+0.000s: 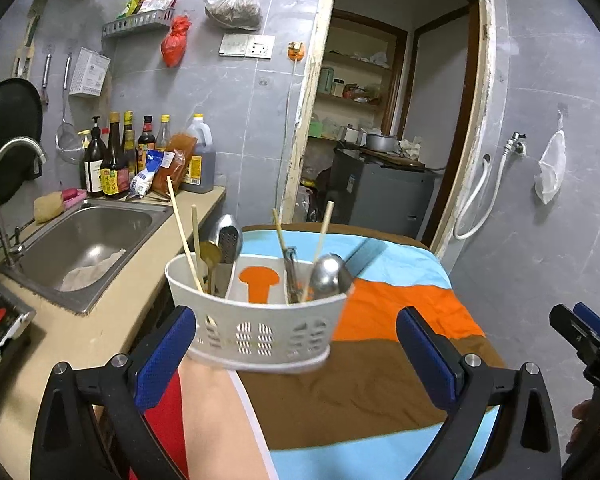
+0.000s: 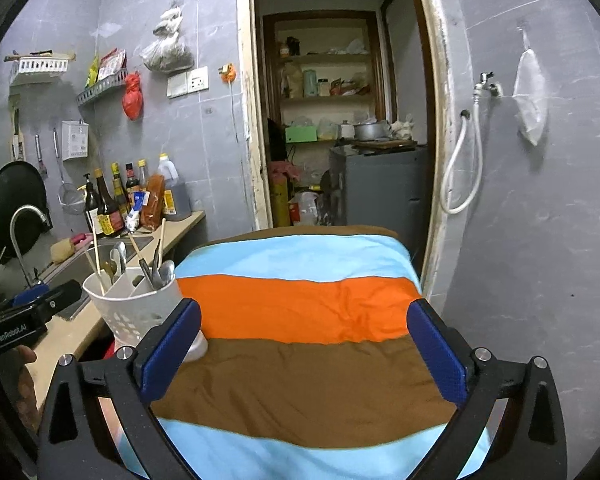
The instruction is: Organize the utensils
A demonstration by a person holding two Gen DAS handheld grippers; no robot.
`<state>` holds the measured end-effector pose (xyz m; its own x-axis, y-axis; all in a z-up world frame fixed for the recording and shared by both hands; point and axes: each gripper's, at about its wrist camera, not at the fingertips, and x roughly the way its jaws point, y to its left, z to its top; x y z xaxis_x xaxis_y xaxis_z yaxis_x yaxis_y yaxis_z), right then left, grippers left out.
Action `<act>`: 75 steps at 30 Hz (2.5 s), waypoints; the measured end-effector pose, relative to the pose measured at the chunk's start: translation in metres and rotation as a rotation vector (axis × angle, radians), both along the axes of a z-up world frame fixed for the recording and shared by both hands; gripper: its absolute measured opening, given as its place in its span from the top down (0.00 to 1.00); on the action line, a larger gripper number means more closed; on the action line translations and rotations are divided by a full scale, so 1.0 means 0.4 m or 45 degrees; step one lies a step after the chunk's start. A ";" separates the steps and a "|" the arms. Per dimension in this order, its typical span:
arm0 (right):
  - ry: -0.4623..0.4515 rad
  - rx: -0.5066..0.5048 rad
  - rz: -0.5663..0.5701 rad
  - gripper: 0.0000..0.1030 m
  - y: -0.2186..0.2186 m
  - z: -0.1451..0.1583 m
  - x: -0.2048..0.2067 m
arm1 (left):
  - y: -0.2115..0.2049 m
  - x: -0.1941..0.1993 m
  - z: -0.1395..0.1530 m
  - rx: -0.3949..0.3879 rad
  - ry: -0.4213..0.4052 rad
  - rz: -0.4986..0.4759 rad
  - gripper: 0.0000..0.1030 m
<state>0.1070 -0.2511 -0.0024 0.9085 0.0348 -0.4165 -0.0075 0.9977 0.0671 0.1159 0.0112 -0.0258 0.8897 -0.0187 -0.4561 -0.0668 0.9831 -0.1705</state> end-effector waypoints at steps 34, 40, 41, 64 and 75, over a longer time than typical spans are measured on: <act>0.002 0.053 0.062 0.01 -0.100 -0.023 -0.281 | -0.109 -0.309 0.022 0.059 -0.073 -0.042 0.02; 0.001 0.052 0.064 0.01 -0.098 -0.023 -0.286 | -0.112 -0.312 0.021 0.060 -0.075 -0.042 0.02; 0.002 0.051 0.064 0.01 -0.098 -0.023 -0.286 | -0.111 -0.313 0.021 0.059 -0.075 -0.042 0.02; 0.003 0.051 0.066 0.01 -0.100 -0.021 -0.284 | -0.116 -0.314 0.020 0.060 -0.075 -0.041 0.02; 0.004 0.051 0.065 0.01 -0.098 -0.020 -0.283 | -0.114 -0.316 0.019 0.060 -0.075 -0.042 0.02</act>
<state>-0.0061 -0.2905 -0.0102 0.9039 0.0978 -0.4163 -0.0580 0.9925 0.1072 -0.0103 -0.0343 -0.0181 0.9144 -0.0283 -0.4038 -0.0255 0.9916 -0.1271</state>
